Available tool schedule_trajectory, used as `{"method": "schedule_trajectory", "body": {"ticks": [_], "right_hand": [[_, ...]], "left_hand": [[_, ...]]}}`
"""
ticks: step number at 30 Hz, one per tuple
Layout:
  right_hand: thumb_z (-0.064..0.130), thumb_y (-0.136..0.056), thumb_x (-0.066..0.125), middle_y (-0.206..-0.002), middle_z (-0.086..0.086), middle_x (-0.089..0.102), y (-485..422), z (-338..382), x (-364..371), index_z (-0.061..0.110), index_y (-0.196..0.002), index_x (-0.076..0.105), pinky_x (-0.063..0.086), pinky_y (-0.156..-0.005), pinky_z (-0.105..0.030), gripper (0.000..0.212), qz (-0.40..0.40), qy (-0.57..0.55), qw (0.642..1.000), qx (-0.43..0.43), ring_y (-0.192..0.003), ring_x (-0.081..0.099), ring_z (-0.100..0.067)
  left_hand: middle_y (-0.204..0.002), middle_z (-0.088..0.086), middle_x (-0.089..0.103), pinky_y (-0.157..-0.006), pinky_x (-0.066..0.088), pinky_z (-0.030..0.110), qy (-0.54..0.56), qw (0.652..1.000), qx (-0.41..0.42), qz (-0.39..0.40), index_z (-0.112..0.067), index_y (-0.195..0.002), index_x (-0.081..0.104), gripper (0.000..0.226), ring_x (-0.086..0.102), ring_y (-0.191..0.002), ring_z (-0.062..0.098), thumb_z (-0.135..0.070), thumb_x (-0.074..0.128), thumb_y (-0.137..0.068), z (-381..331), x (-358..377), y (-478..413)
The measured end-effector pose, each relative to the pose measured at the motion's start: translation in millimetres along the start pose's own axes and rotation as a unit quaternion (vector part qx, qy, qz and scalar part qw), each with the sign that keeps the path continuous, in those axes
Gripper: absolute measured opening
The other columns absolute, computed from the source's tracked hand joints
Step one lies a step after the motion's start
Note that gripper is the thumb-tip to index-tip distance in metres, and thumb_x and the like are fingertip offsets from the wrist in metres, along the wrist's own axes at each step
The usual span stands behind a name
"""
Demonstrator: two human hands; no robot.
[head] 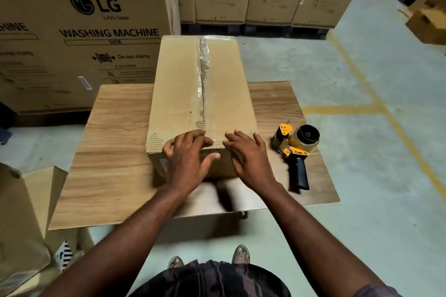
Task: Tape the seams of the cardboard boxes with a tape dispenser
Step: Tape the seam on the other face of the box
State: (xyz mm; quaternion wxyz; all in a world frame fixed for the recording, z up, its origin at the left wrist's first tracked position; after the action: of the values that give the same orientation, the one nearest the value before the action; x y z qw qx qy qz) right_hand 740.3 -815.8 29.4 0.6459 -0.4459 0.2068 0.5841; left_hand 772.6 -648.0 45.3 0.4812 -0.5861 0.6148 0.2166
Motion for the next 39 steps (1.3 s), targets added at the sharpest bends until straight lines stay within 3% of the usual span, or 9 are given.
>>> {"method": "schedule_trajectory", "body": {"ticks": [4, 9, 12, 16, 18, 24, 28, 35, 39], "right_hand": [[-0.007, -0.08, 0.065, -0.142, 0.009, 0.062, 16, -45, -25, 0.024, -0.123, 0.071, 0.025, -0.118, -0.042, 0.053, -0.052, -0.041, 0.995, 0.074, -0.141, 0.048, -0.015], [-0.008, -0.086, 0.061, -0.128, -0.001, 0.07, 61, -124, -53, 0.019, -0.107, 0.079, 0.038, -0.098, -0.012, 0.039, -0.077, -0.086, 0.957, 0.266, -0.122, 0.062, -0.017], [0.008, -0.092, 0.063, -0.119, -0.007, 0.074, 104, -181, -48, 0.022, -0.109, 0.079, 0.039, -0.08, -0.02, 0.027, -0.012, -0.085, 0.889, 0.45, -0.113, 0.066, -0.026], [0.026, -0.096, 0.066, -0.13, -0.01, 0.069, 132, -221, -55, 0.011, -0.127, 0.069, 0.045, -0.096, -0.031, 0.034, -0.052, -0.115, 0.819, 0.56, -0.12, 0.062, -0.029], [0.029, -0.095, 0.069, -0.131, -0.015, 0.066, 131, -236, -50, 0.006, -0.131, 0.064, 0.045, -0.097, -0.034, 0.043, -0.046, -0.132, 0.799, 0.585, -0.122, 0.06, -0.033], [0.05, -0.091, 0.069, -0.105, -0.014, 0.074, 122, -276, -9, 0.007, -0.095, 0.069, 0.057, -0.082, -0.039, 0.044, -0.023, -0.322, 0.69, 0.648, -0.092, 0.07, -0.028], [0.069, -0.081, 0.067, -0.111, -0.011, 0.069, 118, -289, -4, 0.005, -0.118, 0.064, 0.051, -0.079, -0.033, 0.075, -0.005, -0.313, 0.674, 0.669, -0.1, 0.066, -0.028], [0.075, -0.078, 0.065, -0.106, -0.01, 0.071, 119, -291, -2, 0.007, -0.109, 0.071, 0.052, -0.083, -0.036, 0.076, -0.017, -0.306, 0.669, 0.677, -0.098, 0.067, -0.027], [0.073, -0.078, 0.065, -0.086, -0.001, 0.067, 131, -284, -7, 0.01, -0.092, 0.068, 0.048, -0.075, -0.033, 0.065, -0.051, -0.302, 0.656, 0.69, -0.087, 0.065, -0.023]], "left_hand": [[-0.129, -0.014, 0.058, -0.099, 0.027, 0.048, 0.007, 1.0, 0.002, -0.021, -0.036, -0.102, 0.066, 0.029, 0.051, -0.119, 0.015, -0.028, 0.081, -0.078, -18, 7, 0], [-0.126, -0.011, 0.057, -0.094, 0.024, 0.034, 0.095, 0.98, 0.174, -0.011, -0.034, -0.108, 0.061, 0.034, 0.052, -0.114, 0.015, -0.018, 0.071, -0.08, -97, 33, 11], [-0.126, -0.007, 0.056, -0.093, 0.037, 0.037, 0.146, 0.959, 0.206, 0.131, -0.031, -0.116, 0.058, 0.033, 0.052, -0.116, 0.019, -0.022, 0.066, -0.086, -134, 92, 17], [-0.148, 0.003, 0.047, -0.109, 0.038, 0.031, 0.125, 0.874, 0.074, 0.463, -0.019, -0.145, 0.047, 0.059, 0.049, -0.131, 0.022, -0.03, 0.069, -0.091, -144, 206, 39], [-0.153, 0.006, 0.043, -0.108, 0.039, 0.026, 0.122, 0.844, 0.028, 0.521, -0.014, -0.151, 0.04, 0.069, 0.051, -0.132, 0.021, -0.028, 0.071, -0.09, -151, 240, 47], [-0.112, 0.009, 0.073, -0.083, 0.053, 0.027, 0.252, 0.83, -0.1, 0.487, -0.017, -0.129, 0.06, 0.04, 0.067, -0.093, 0.018, -0.012, 0.068, -0.09, -181, 289, 41], [-0.101, 0.009, 0.076, -0.092, 0.055, 0.05, 0.315, 0.794, -0.173, 0.489, -0.021, -0.118, 0.066, 0.043, 0.072, -0.095, 0.028, -0.03, 0.069, -0.076, -176, 306, 48], [-0.103, 0.013, 0.075, -0.083, 0.05, 0.035, 0.341, 0.775, -0.231, 0.48, -0.019, -0.109, 0.073, 0.019, 0.062, -0.085, 0.019, -0.019, 0.068, -0.091, -169, 307, 38], [-0.09, 0.005, 0.063, -0.076, 0.046, 0.028, 0.404, 0.739, -0.37, 0.392, -0.015, -0.106, 0.067, 0.012, 0.056, -0.081, 0.017, -0.015, 0.057, -0.1, -151, 300, 24]]}}
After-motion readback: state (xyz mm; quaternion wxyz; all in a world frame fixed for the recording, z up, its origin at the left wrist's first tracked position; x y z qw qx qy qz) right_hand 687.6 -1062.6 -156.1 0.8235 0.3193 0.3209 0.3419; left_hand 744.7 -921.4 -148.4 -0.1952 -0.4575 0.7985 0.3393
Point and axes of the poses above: each hand's wrist, its own y-axis away from the middle knuckle, its own x-axis out of the palm, z = x × y, the point moved 8 cm from there along -y, towards the middle knuckle
